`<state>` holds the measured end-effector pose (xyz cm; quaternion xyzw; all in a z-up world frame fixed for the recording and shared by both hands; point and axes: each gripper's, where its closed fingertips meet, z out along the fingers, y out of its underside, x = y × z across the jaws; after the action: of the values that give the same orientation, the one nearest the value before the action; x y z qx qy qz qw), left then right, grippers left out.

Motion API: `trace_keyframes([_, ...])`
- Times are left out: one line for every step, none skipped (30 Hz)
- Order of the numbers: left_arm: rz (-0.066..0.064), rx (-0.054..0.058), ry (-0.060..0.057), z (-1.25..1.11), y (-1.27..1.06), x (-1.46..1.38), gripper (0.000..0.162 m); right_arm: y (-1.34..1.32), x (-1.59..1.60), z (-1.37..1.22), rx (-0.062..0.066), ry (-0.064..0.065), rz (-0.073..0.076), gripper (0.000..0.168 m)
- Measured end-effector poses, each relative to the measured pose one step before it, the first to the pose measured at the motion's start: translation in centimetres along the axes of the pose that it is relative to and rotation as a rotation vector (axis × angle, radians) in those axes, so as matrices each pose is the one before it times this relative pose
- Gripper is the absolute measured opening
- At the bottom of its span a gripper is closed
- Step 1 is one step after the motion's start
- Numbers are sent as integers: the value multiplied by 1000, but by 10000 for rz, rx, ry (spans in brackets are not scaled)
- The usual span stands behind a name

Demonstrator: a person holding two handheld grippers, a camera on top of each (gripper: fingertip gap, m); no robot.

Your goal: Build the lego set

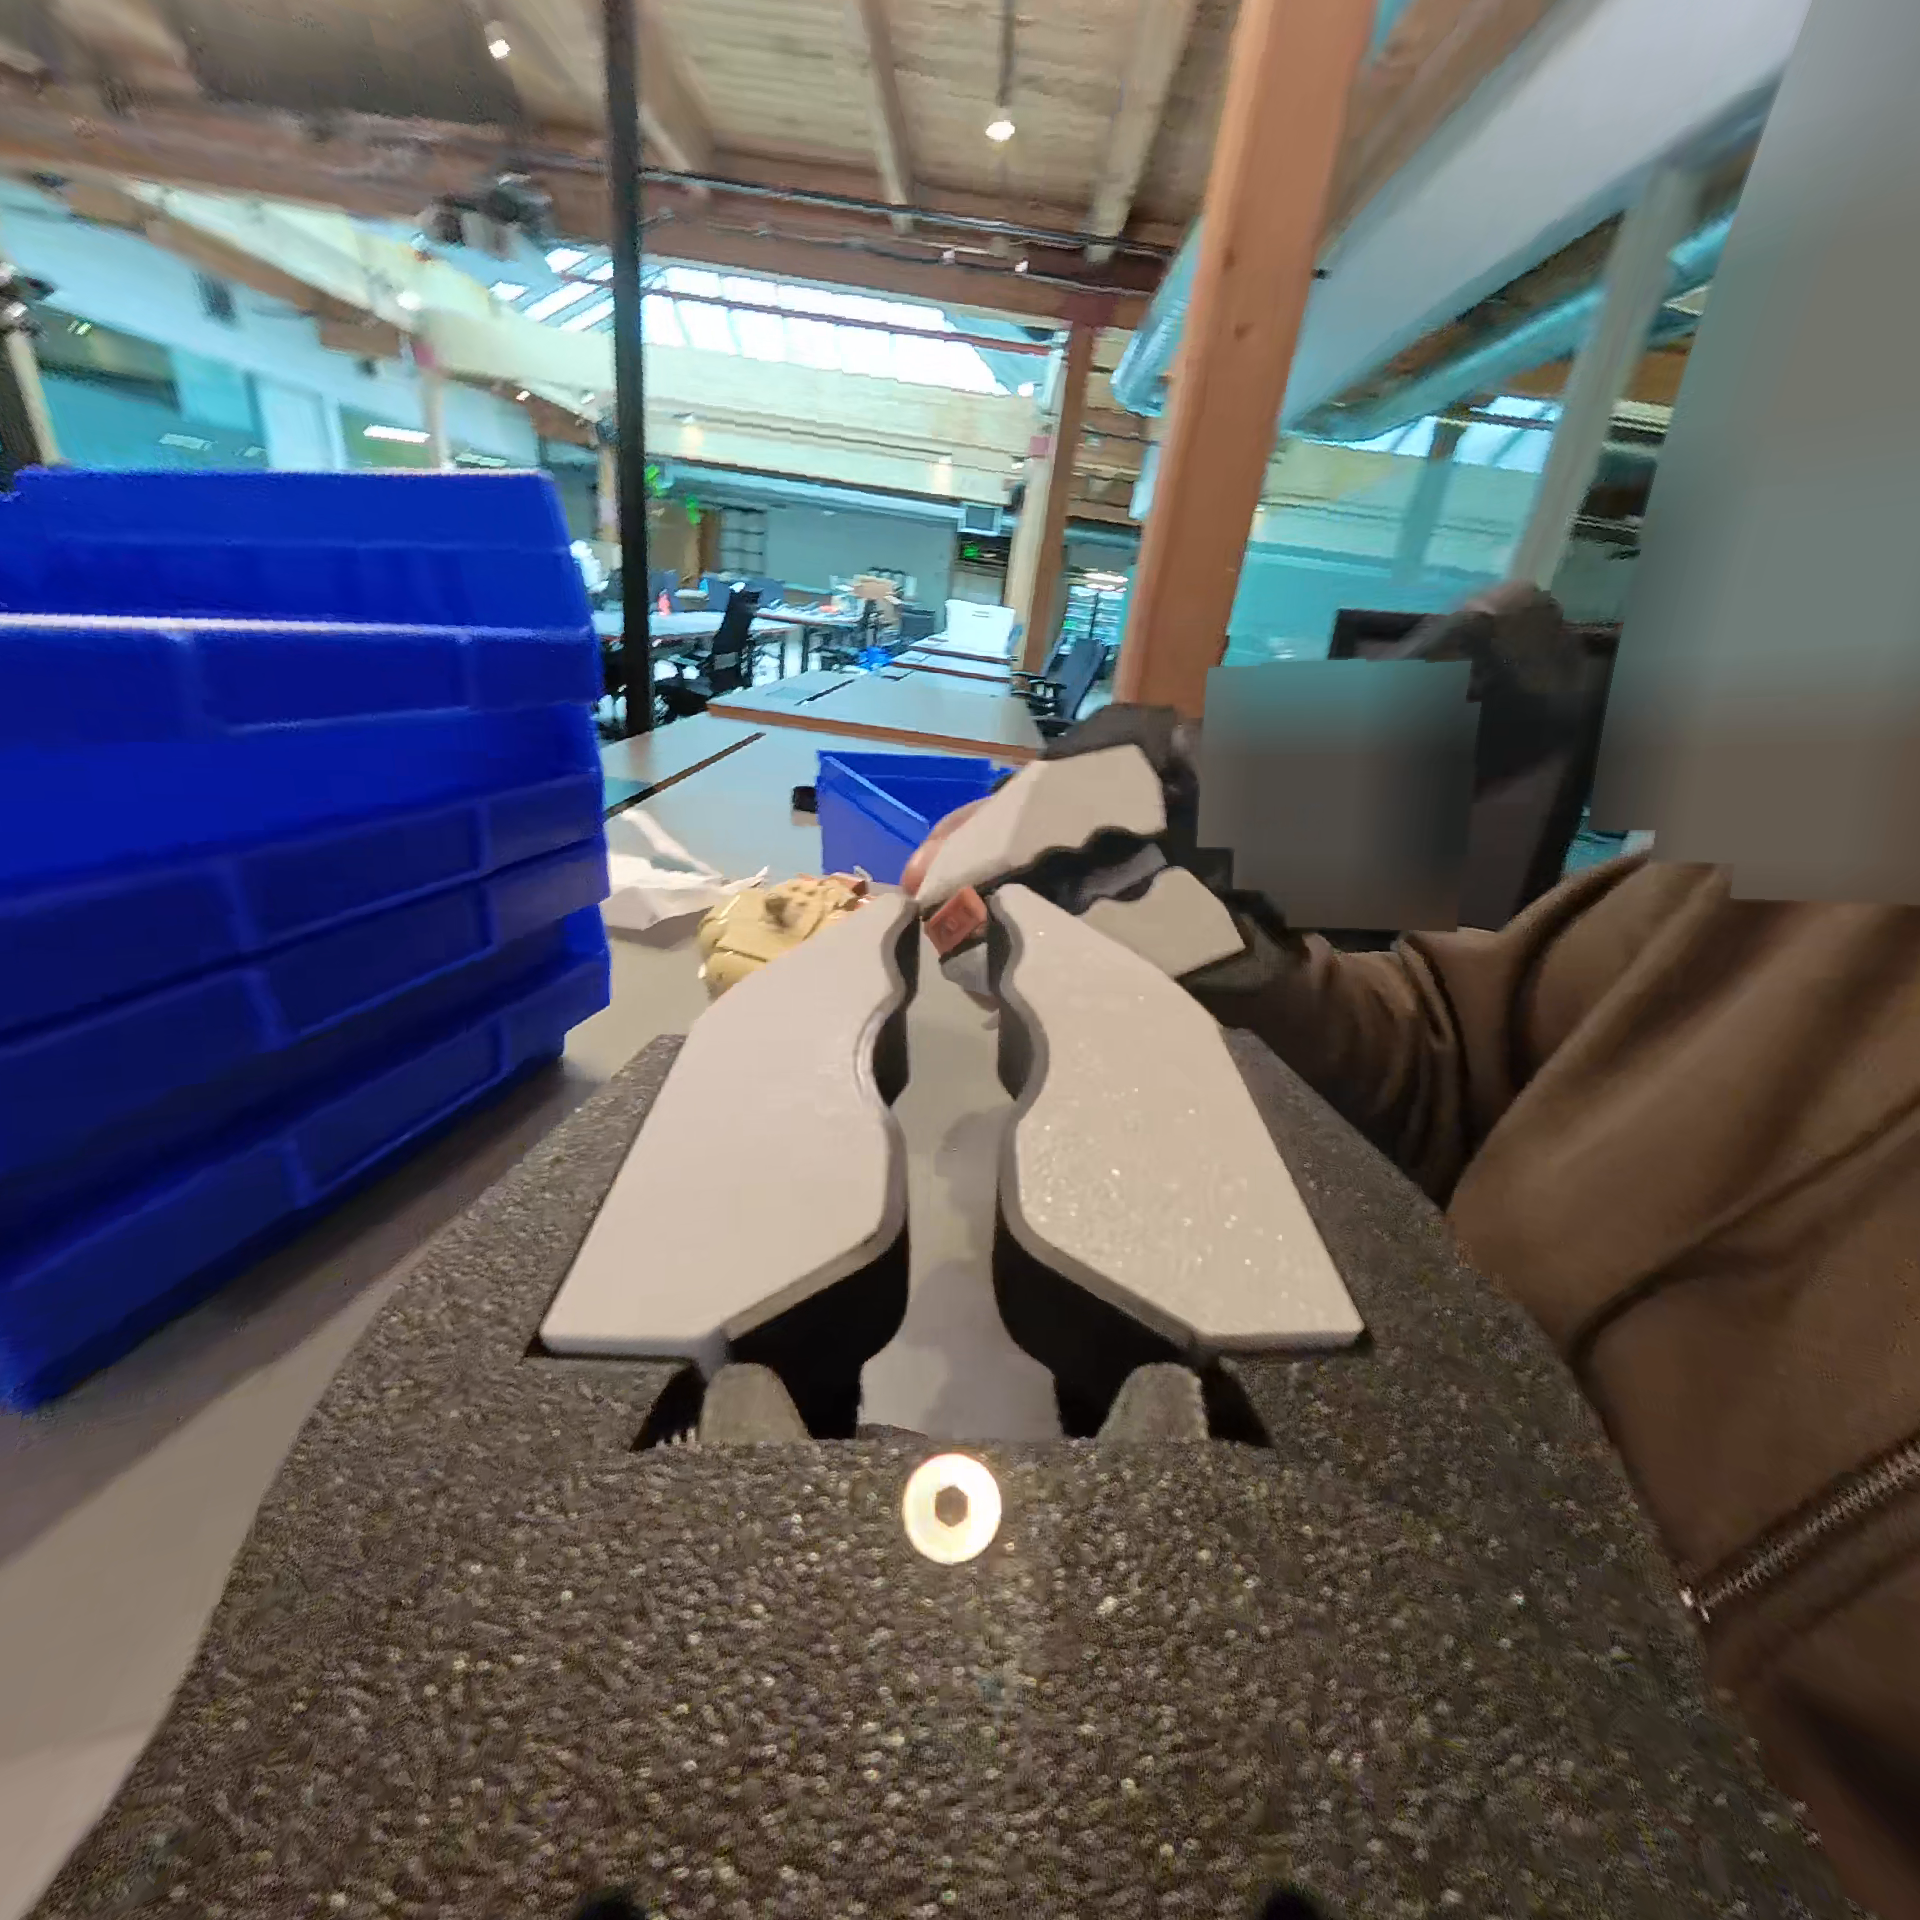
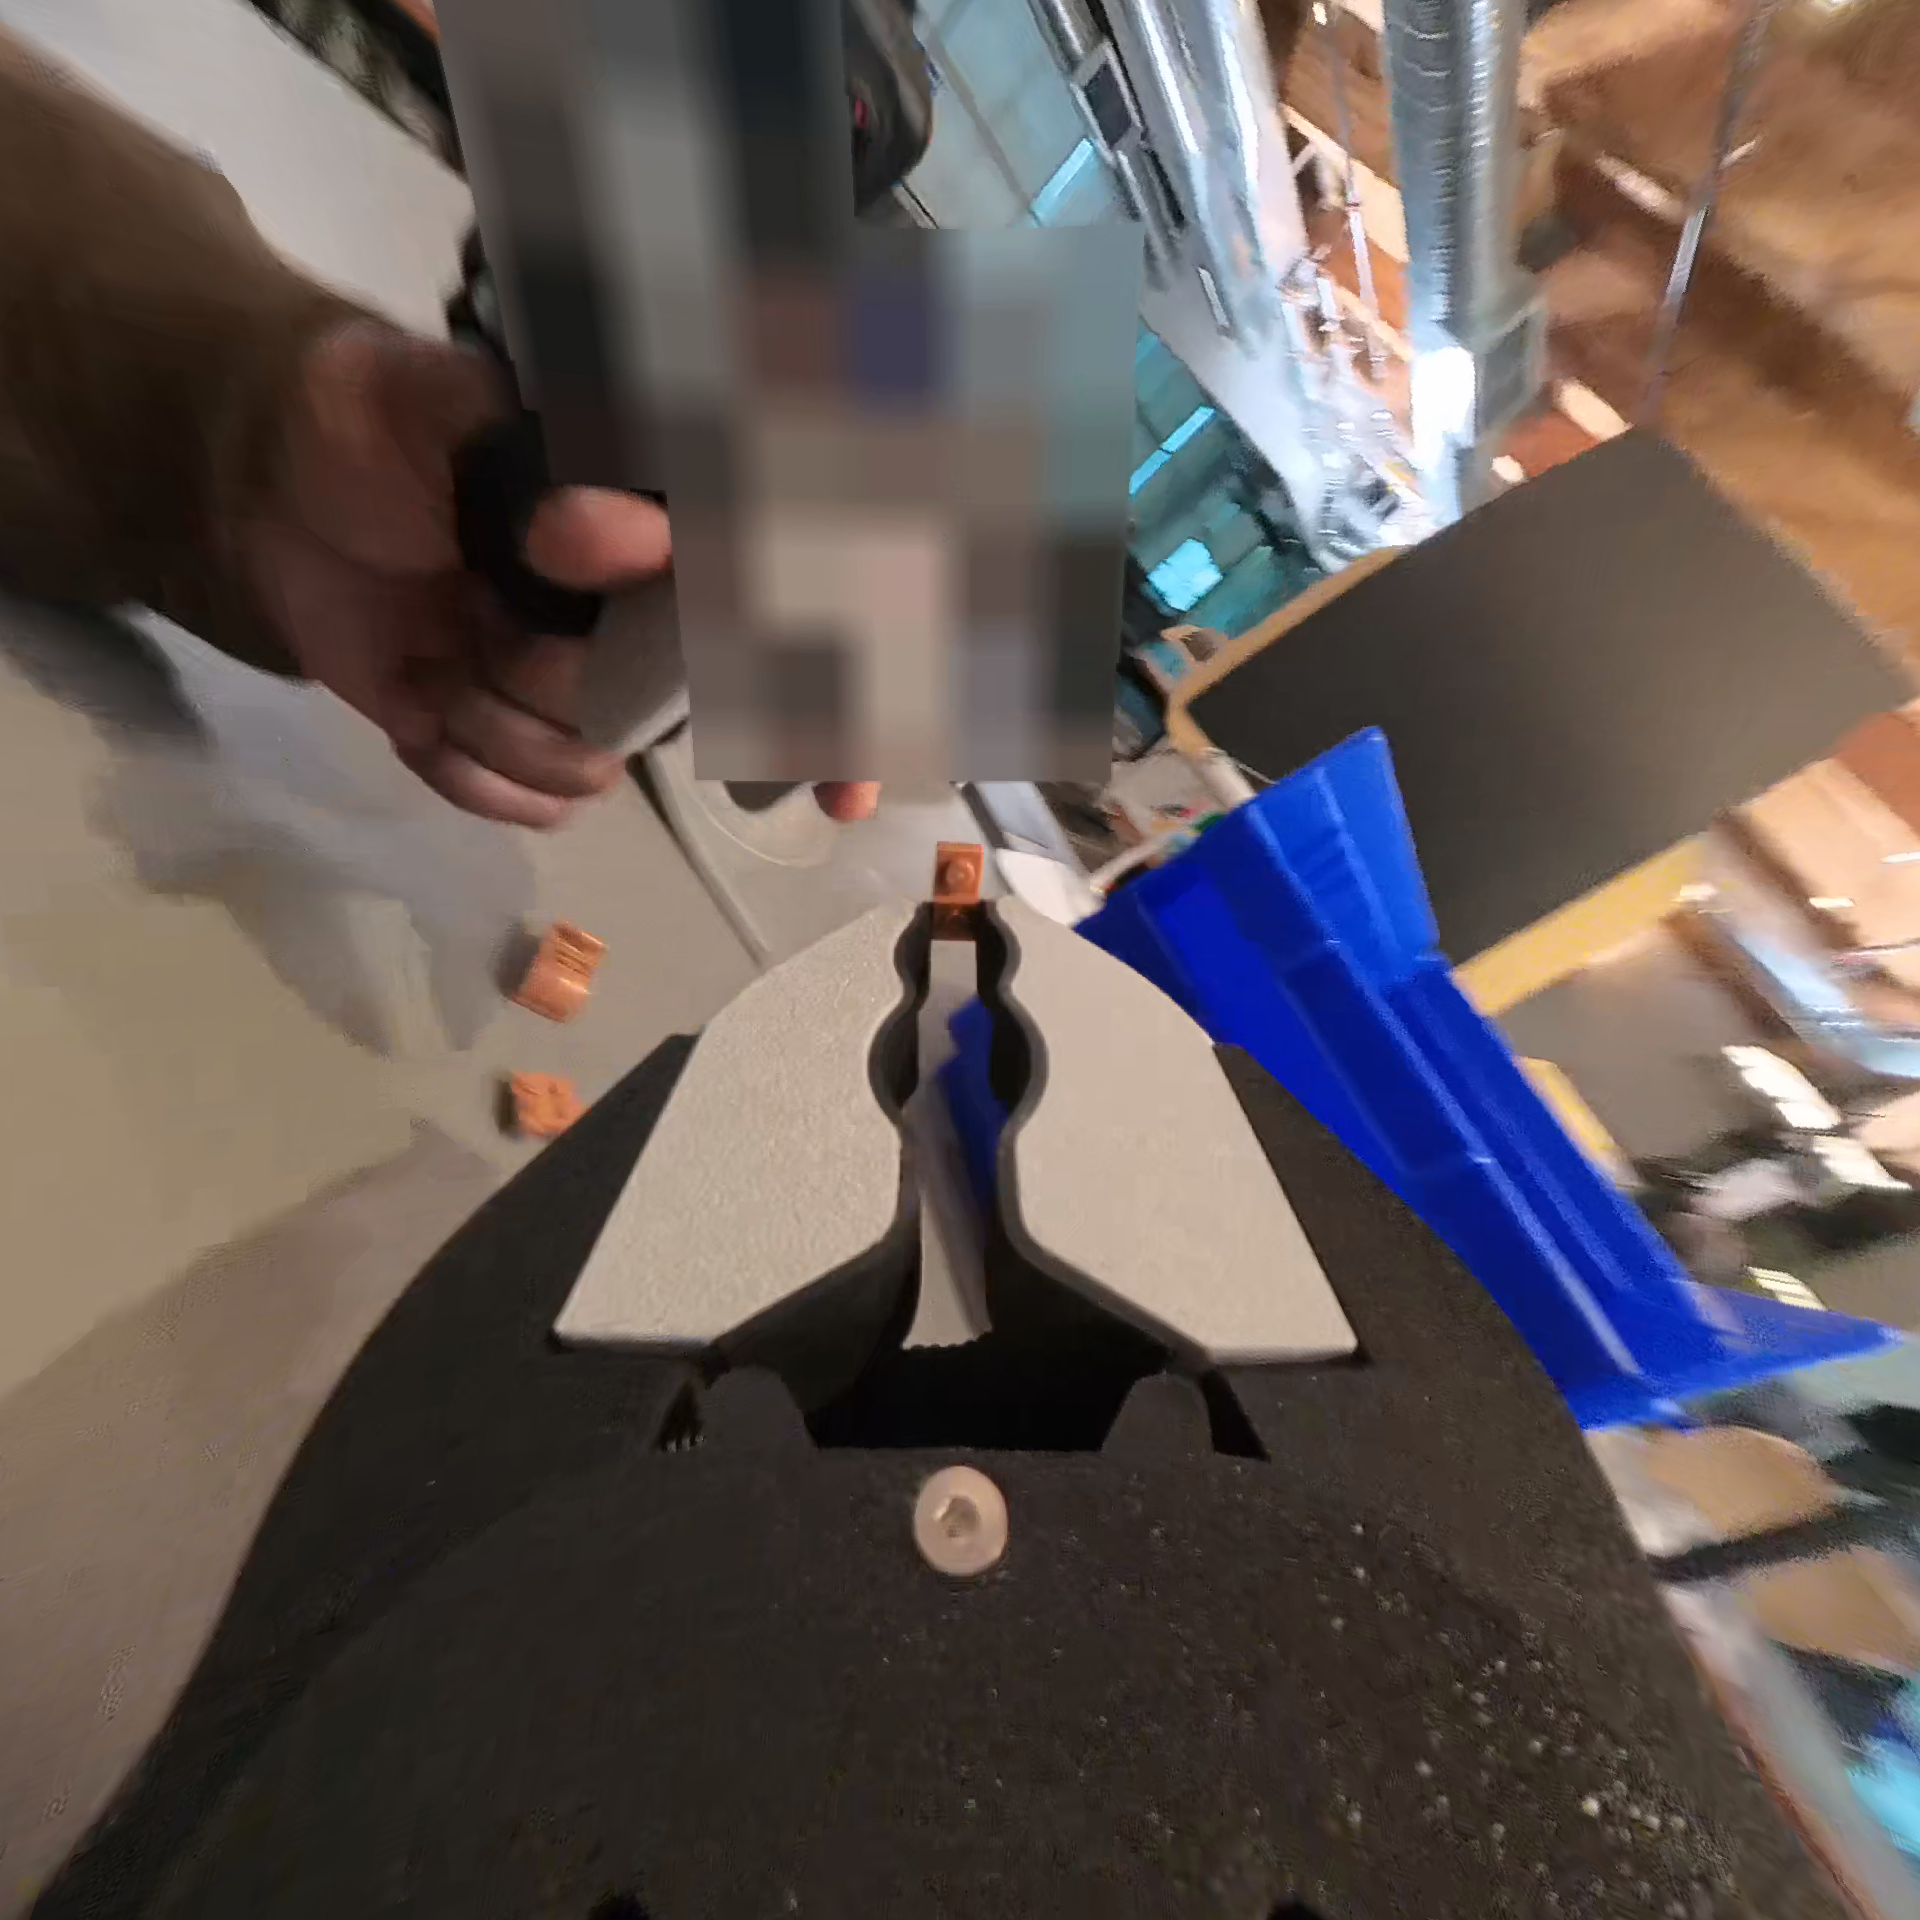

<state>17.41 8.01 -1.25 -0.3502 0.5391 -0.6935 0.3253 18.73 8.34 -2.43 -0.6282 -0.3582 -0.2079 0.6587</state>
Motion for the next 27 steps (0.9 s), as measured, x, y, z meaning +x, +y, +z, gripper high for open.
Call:
trace_keyframes([-96, -174, -244, 90, 123, -309, 14, 198, 31, 153, -235, 368, -584, 8])
trace_keyframes([27, -248, -184, 197, 274, -140, 17, 139, -100, 152, -196, 260, -523, 8])
trace_keyframes([95, -306, -195, 257, 396, -108, 19, 104, -138, 152, -178, 197, -451, 8])
trace_keyframes([132, -275, -134, 263, 396, 9, 21, 83, -101, 122, -153, 173, -372, 8])
trace_keyframes([127, -249, -173, 242, 353, -36, 21, 20, -138, 82, -85, 96, -291, 8])
trace_keyframes([114, -178, -139, 186, 269, -25, 21, -26, -141, 44, -36, 41, -188, 8])
trace_keyframes([50, -156, -120, 150, 240, -71, 21, -18, -77, 22, -27, 40, -114, 8])
trace_keyframes([11, -129, -116, 94, 191, -120, 21, -27, -18, 8, -14, 45, -100, 8])
trace_keyframes([-8, -63, -71, 26, 100, -101, 20, -18, -3, 9, -9, 44, -79, 8])
trace_keyframes([-24, -19, -11, -8, 39, -57, 18, 10, 0, 19, -20, 30, -51, 8])
trace_keyframes([-37, -15, 24, -9, 32, -12, 17, 41, -29, 39, -32, 9, -53, 8])
trace_keyframes([4, -30, 38, -3, 47, 37, 15, 36, -44, 40, -33, 12, -77, 8])
trace_keyframes([62, -33, 60, 20, 62, 122, 11, 55, -28, 27, -35, 25, -96, 8])
trace_keyframes([92, -43, -5, 30, 59, 76, 7, 50, -30, 21, -29, 31, -96, 8])
trace_keyframes([156, -28, -132, -2, 30, -103, 7, 19, -26, 13, 3, 41, -91, 8])
trace_keyframes([159, -17, -98, -24, -16, -68, 6, -35, -8, -4, 35, 64, -80, 8])
trace_keyframes([109, 51, -46, -50, -97, -30, 6, -85, 57, -9, 59, 106, -76, 8])
trace_keyframes([8, 65, -36, -35, -91, -37, 5, -65, 41, 7, 26, 106, -81, 9])
trace_keyframes([-52, 62, -8, -21, -71, -22, 5, -32, 43, 2, 7, 100, -91, 9])
trace_keyframes([-36, 39, 12, -11, -42, 3, 5, -8, 22, 12, -5, 80, -91, 10])
trace_keyframes([20, -5, -15, 5, 17, -16, 5, 16, -4, 6, -14, 39, -62, 10])
trace_keyframes([62, -12, -34, 11, 18, -21, 5, 14, -1, 12, -9, 20, -7, 10])
trace_keyframes([70, -1, -36, 8, -5, -2, 5, -6, 18, 2, 2, 20, 24, 10])
trace_keyframes([72, 18, -42, -7, -39, 1, 5, -22, 38, -7, 1, 27, 30, 10])
trace_keyframes([87, 20, -62, -3, -41, -4, 5, -10, 32, 2, -14, 26, 31, 10])
trace_keyframes([113, -7, -85, 14, -8, -15, 4, 15, 15, 10, -30, 15, 20, 10])
trace_keyframes([134, -24, -89, 14, 21, -30, 4, 27, 0, 8, -31, 10, -7, 9])
